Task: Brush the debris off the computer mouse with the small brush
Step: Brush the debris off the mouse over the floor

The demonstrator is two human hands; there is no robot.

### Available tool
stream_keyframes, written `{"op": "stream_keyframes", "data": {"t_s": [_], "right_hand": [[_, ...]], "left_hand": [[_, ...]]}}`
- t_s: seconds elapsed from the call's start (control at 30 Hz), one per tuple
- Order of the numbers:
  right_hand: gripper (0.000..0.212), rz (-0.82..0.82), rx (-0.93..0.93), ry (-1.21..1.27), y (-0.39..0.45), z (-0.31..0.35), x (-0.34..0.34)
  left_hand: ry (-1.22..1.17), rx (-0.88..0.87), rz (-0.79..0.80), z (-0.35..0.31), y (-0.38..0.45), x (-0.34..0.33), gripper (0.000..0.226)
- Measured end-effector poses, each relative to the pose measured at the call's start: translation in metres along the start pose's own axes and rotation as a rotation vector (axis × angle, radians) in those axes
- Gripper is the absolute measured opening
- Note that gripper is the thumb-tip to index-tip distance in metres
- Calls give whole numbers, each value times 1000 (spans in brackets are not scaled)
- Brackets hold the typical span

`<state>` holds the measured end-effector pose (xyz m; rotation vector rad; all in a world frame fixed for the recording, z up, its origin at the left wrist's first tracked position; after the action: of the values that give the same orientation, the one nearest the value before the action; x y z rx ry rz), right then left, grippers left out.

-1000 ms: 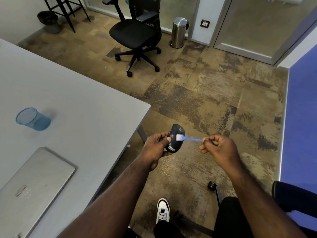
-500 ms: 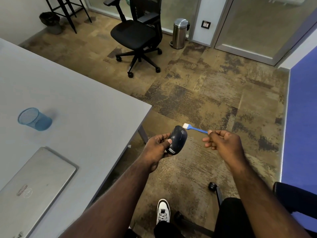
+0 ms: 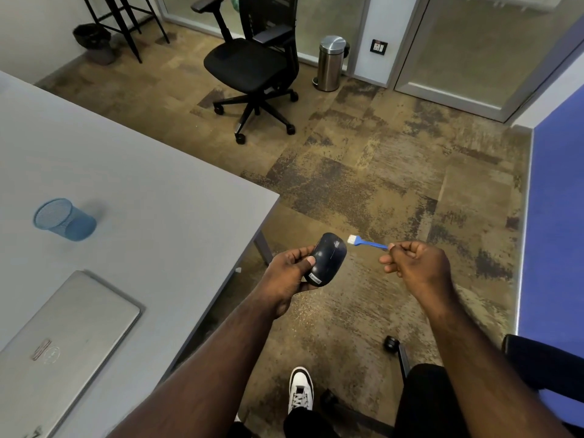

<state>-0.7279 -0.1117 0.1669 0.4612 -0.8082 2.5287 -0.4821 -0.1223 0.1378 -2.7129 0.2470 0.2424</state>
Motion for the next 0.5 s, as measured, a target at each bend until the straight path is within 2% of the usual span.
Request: {"op": "stream_keyframes", "data": {"t_s": [0.13, 0.33, 0.4, 0.5], "right_hand": [[10, 34, 151, -35, -14, 12, -1], [9, 257, 418, -278, -44, 35, -4], [8, 201, 438, -277, -44, 40, 2], [12, 20, 457, -335, -39, 47, 9]], "left_hand": [[-9, -1, -10, -1, -1, 1, 26], [-7, -13, -46, -3, 0, 3, 26], [-5, -12, -45, -3, 1, 4, 25], [-4, -15, -23, -2, 1, 1, 26]]}}
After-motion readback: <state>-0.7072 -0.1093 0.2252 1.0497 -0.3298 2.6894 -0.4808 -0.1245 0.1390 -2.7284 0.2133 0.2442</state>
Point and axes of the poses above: each hand's wrist, its own y-axis towards the middle knuckle, its own x-axis out of the back of the hand, z = x × y, the point moved 6 cm from there along y, towards the middle knuckle, and after that the axes turned 13 degrees about -x, right-handed, at the moved point
